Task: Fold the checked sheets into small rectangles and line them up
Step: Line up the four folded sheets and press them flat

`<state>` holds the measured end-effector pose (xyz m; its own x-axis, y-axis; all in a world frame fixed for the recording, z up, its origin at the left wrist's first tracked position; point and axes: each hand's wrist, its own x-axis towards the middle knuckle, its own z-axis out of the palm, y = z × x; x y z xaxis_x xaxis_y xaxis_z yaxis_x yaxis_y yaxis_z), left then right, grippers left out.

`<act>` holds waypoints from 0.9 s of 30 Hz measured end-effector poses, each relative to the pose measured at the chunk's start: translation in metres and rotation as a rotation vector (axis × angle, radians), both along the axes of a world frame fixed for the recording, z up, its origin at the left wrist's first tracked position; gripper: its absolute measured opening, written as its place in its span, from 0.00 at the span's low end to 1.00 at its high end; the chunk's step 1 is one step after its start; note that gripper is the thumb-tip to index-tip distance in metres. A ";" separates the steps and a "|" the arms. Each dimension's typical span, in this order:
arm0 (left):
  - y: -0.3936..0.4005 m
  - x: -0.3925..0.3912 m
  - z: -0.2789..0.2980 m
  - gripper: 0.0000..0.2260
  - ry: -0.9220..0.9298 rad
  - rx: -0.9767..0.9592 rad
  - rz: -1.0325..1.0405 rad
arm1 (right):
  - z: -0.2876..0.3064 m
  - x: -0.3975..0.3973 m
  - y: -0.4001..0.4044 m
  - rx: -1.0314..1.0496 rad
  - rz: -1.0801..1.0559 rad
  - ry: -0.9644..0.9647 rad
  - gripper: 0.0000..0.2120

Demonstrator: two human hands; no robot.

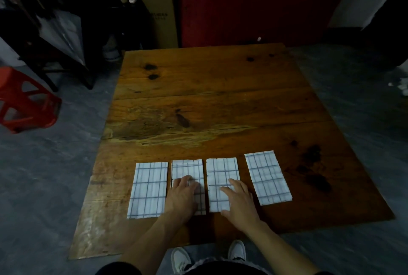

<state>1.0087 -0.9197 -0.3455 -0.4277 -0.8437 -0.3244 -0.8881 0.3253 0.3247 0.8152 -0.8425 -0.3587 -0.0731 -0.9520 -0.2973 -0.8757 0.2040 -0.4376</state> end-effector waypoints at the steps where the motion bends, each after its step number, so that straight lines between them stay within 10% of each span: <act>1: 0.000 0.000 0.000 0.25 -0.001 0.003 -0.002 | 0.000 -0.001 0.000 0.002 -0.001 -0.005 0.35; 27: 0.022 -0.104 0.023 0.28 0.035 -0.073 0.008 | 0.018 -0.165 0.014 -0.007 -0.198 -0.014 0.31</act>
<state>0.9047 -0.8980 -0.3223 -0.4307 -0.8681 -0.2468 -0.8793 0.3419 0.3317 0.6505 -0.8285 -0.3404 -0.2551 -0.9214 -0.2932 -0.8129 0.3686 -0.4510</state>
